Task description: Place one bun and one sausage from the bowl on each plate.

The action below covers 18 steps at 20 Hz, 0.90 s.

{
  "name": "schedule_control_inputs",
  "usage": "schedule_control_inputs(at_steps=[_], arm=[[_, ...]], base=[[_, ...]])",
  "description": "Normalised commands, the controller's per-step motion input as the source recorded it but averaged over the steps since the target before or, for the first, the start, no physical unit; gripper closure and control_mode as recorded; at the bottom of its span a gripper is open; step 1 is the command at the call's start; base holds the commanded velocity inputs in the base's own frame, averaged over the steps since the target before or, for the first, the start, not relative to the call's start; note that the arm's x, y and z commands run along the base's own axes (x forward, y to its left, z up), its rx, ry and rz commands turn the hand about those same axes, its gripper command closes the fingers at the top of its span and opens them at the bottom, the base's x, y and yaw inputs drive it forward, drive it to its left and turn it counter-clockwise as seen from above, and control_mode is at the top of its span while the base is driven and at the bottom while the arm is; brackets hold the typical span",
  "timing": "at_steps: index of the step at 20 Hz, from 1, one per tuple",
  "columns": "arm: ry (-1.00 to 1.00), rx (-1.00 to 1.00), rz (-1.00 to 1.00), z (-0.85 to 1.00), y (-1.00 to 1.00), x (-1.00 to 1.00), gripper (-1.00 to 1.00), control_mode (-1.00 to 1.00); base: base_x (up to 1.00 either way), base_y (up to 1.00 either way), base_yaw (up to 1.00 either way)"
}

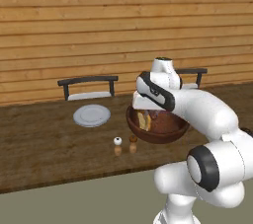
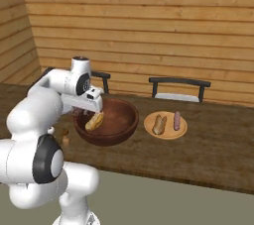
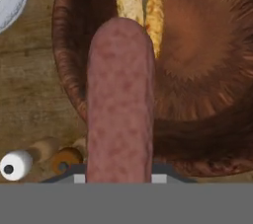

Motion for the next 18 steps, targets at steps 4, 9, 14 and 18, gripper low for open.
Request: schedule_control_inputs(at_steps=[4, 9, 14, 18], arm=[[-0.02, 0.0, 0.09, 0.33, 0.84, 0.03, 1.0, -1.0], [0.0, 0.0, 0.07, 0.14, 0.69, 0.34, 1.0, -1.0], [0.01, -0.04, 0.0, 0.16, 0.56, 0.36, 1.0, -1.0], [0.05, -0.02, 0.0, 0.0, 0.36, 0.55, 1.0, -1.0]], base=[[0.0, 0.0, 0.0], [0.0, 0.0, 0.0], [0.0, 0.0, 0.0], [0.0, 0.0, 0.0]])
